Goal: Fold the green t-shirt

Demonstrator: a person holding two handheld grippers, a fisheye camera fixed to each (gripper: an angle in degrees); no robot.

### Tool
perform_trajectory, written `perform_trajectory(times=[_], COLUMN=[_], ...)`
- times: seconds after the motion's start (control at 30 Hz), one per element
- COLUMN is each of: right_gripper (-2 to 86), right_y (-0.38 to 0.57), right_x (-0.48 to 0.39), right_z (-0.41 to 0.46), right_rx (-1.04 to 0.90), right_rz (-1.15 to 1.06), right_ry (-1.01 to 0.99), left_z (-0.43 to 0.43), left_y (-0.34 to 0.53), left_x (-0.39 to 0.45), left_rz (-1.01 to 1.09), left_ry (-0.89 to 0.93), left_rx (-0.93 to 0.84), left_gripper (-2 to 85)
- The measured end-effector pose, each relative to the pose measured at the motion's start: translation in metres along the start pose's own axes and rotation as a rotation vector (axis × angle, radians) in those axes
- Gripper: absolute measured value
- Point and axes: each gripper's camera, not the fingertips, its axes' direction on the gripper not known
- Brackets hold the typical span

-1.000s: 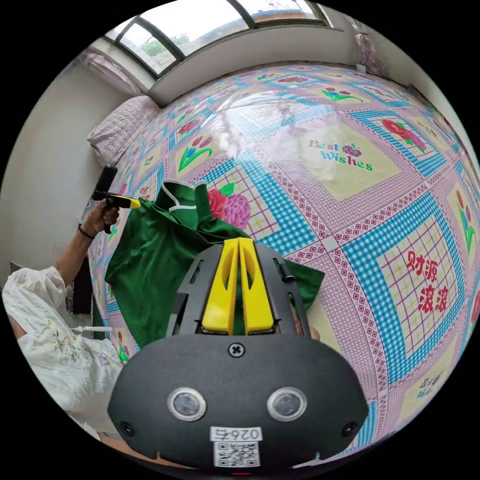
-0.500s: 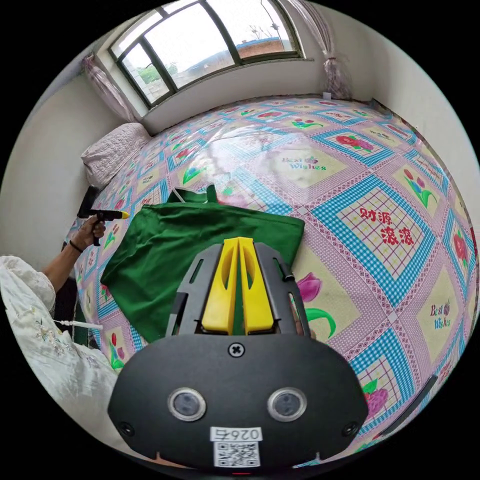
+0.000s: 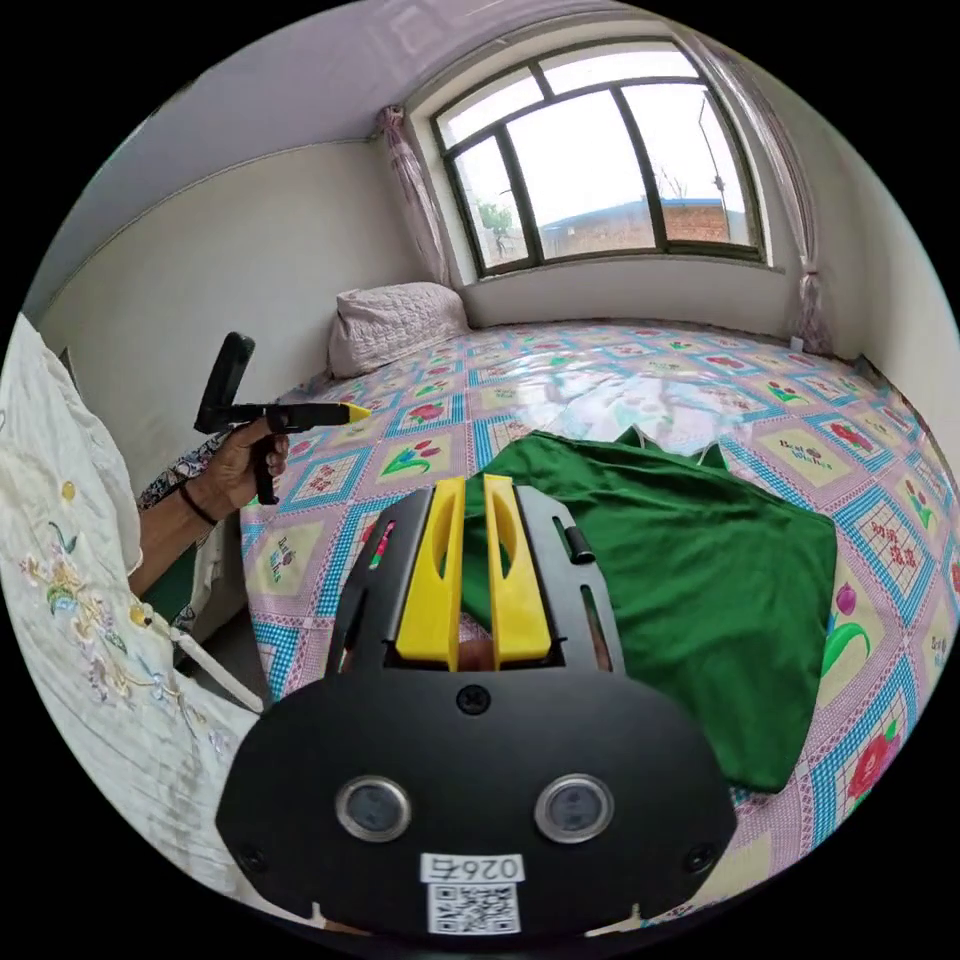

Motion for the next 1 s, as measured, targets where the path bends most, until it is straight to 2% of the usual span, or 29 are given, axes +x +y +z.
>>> perform_trajectory(times=[0.07,0.1,0.13,0.17,0.2,0.27,0.57,0.67,0.77,1.0], right_gripper=[-0.1,-0.4,-0.7,-0.8,-0.9,-0.9,-1.0,-0.9,-0.6,5.4], right_y=[0.003,0.003,0.002,0.002,0.002,0.006,0.051,0.054,0.066,0.091], right_x=[-0.046,-0.055,-0.072,-0.086,-0.092,-0.110,-0.166,-0.199,-0.197,-0.188], right_z=[-0.013,-0.013,-0.008,0.005,0.016,0.071,0.275,0.240,0.218,0.245], right_rx=[0.157,0.171,0.168,0.127,0.087,-0.120,-0.572,-0.404,-0.337,-0.404], right_rz=[-0.051,-0.071,-0.124,-0.187,-0.204,-0.256,-0.302,-0.410,-0.338,-0.201], right_ry=[0.075,0.080,0.065,0.031,0.028,0.052,0.124,0.053,0.082,0.091], left_z=[-0.087,-0.106,-0.134,-0.149,-0.154,-0.152,-0.130,-0.136,-0.138,-0.085], left_y=[-0.002,-0.001,-0.004,-0.010,-0.013,-0.022,0.017,0.028,0.036,0.022], left_x=[0.047,0.054,0.062,0.060,0.060,0.056,0.029,0.008,-0.016,-0.054], left_rz=[0.057,0.064,0.091,0.111,0.122,0.140,-0.023,-0.076,-0.122,-0.112], left_ry=[-0.161,-0.172,-0.104,0.008,0.047,0.060,-0.064,-0.082,-0.088,-0.057], left_rx=[0.340,0.426,0.527,0.540,0.527,0.410,0.206,0.183,0.171,0.065], left_gripper=[1.9,3.4,5.0,5.2,3.6,-0.1,-1.0,-1.0,-1.0,-0.9])
